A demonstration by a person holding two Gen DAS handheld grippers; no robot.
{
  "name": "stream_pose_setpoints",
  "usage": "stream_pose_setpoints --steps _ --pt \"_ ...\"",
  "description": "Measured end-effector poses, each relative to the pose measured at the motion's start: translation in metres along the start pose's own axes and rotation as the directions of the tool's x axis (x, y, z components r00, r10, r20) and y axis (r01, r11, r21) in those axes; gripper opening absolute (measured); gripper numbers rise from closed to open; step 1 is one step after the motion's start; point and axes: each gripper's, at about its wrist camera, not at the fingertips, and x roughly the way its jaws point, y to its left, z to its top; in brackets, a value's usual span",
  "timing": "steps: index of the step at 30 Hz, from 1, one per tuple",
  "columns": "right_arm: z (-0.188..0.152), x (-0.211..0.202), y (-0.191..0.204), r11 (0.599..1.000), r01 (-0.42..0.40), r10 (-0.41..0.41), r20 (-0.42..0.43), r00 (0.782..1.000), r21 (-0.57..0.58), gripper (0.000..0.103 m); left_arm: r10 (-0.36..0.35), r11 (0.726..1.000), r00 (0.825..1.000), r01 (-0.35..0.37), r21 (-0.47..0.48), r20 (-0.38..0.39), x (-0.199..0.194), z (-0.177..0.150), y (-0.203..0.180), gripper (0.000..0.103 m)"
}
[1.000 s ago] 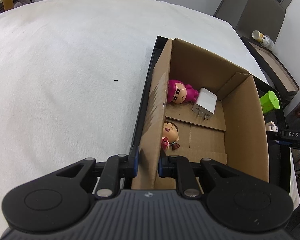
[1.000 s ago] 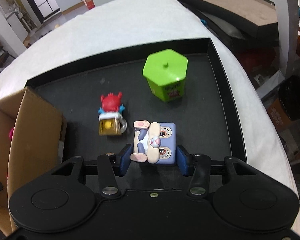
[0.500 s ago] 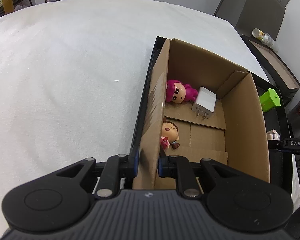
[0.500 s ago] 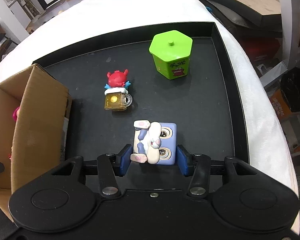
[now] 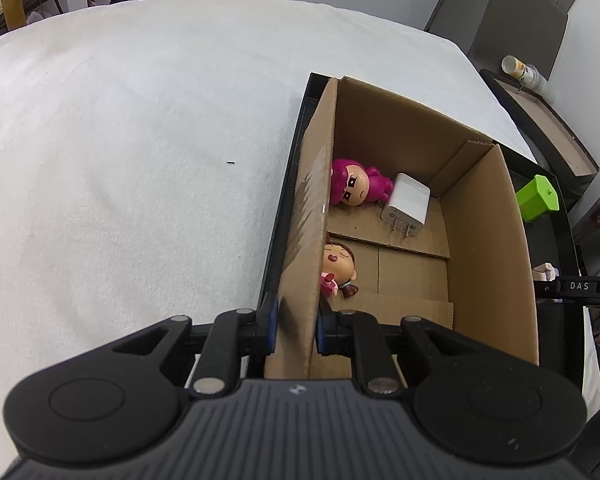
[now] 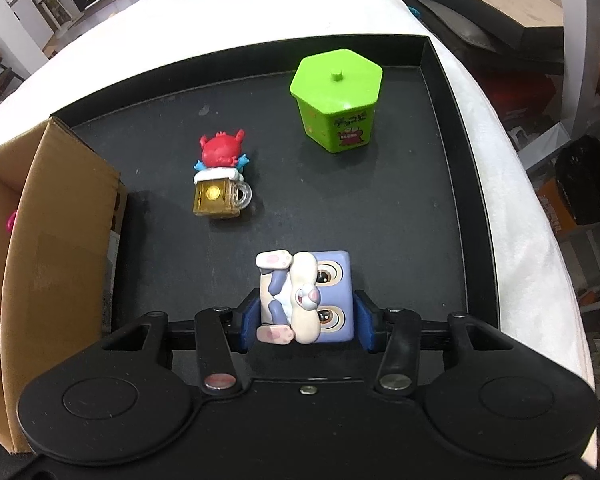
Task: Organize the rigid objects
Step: 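Close the right gripper on the lavender bunny cube, then carry the lavender bunny cube with the right gripper into the box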
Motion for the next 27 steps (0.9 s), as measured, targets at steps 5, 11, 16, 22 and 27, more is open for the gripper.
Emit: stream_pose_setpoints --steps 5,11,16,22,27 --pt "0.003 -0.007 0.001 1.0 -0.009 0.009 0.0 1.0 0.0 0.044 0.002 1.0 1.0 -0.002 0.006 -0.01 0.0 0.001 -0.001 0.017" --pt "0.004 -0.023 0.011 1.0 -0.007 0.008 0.016 1.0 -0.028 0.044 -0.012 1.0 1.0 0.012 -0.003 -0.022 0.002 0.002 0.002 0.017" --pt "0.004 -0.043 0.024 0.998 -0.016 0.018 0.037 0.999 -0.053 0.044 -0.016 1.0 1.0 0.016 -0.002 -0.021 0.002 0.002 0.002 0.017" --pt "0.012 -0.066 0.049 0.994 -0.036 0.043 0.07 0.997 -0.103 0.044 -0.042 0.999 0.999 0.042 -0.016 -0.02 0.002 0.002 0.01 0.017" --pt "0.016 -0.079 0.068 0.99 -0.044 0.057 0.093 0.994 -0.134 0.044 -0.052 0.999 0.998 0.052 -0.01 -0.02 0.001 0.002 0.013 0.018"
